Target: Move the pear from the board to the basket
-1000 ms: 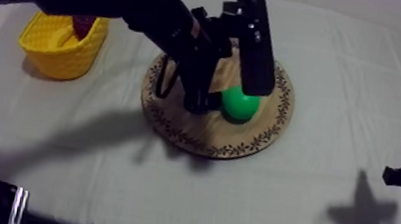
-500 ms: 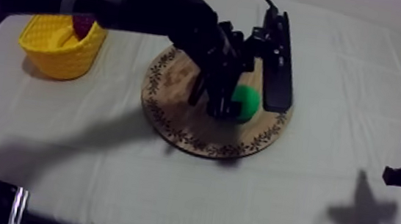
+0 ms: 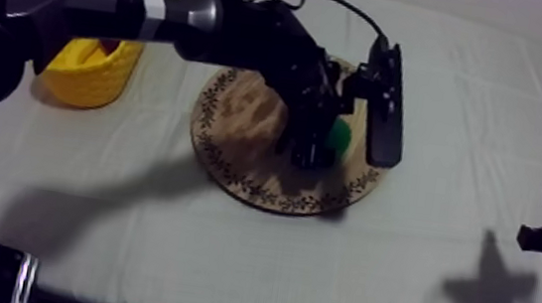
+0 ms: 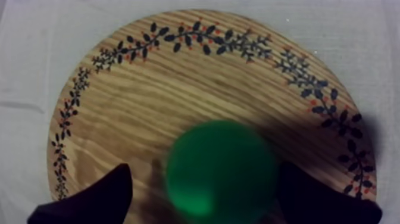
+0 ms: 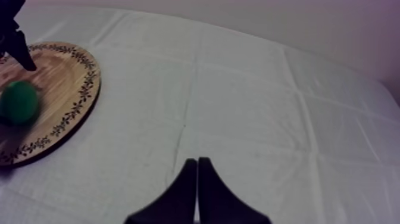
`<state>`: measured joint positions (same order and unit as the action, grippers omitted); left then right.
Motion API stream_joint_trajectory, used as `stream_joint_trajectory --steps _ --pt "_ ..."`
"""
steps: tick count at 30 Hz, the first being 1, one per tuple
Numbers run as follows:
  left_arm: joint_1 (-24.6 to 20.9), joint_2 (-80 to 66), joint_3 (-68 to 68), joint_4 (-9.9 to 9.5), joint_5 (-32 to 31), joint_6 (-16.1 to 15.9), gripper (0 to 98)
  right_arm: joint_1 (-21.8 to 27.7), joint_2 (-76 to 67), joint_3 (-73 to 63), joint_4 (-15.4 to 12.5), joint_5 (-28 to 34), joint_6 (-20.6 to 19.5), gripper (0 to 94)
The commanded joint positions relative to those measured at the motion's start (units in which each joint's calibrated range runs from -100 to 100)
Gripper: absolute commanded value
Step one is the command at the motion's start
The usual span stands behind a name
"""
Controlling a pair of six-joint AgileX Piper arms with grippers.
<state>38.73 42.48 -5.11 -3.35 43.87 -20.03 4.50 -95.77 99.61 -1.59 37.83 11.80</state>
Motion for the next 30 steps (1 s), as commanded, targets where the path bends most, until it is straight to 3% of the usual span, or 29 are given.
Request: stream_joint_trajectory --steps 1,8,16,30 --pt "0.0 0.2 -0.1 -0.01 -0.2 0.2 82.0 0.0 0.0 0.1 0.0 0.0 0.0 0.5" --pt "-0.1 0.7 1.7 0.21 -5.7 0.6 60.6 0.0 0.0 0.1 0.0 0.0 0.0 0.5" --pt "-1.0 0.6 2.5 0.43 -7.9 0.2 47.7 0.0 0.0 0.1 0.0 0.0 0.0 0.5" --pt "-5.2 -11.4 7.6 2.58 -6.3 -0.3 41.3 0.0 0.0 0.1 0.0 0.0 0.0 0.5"
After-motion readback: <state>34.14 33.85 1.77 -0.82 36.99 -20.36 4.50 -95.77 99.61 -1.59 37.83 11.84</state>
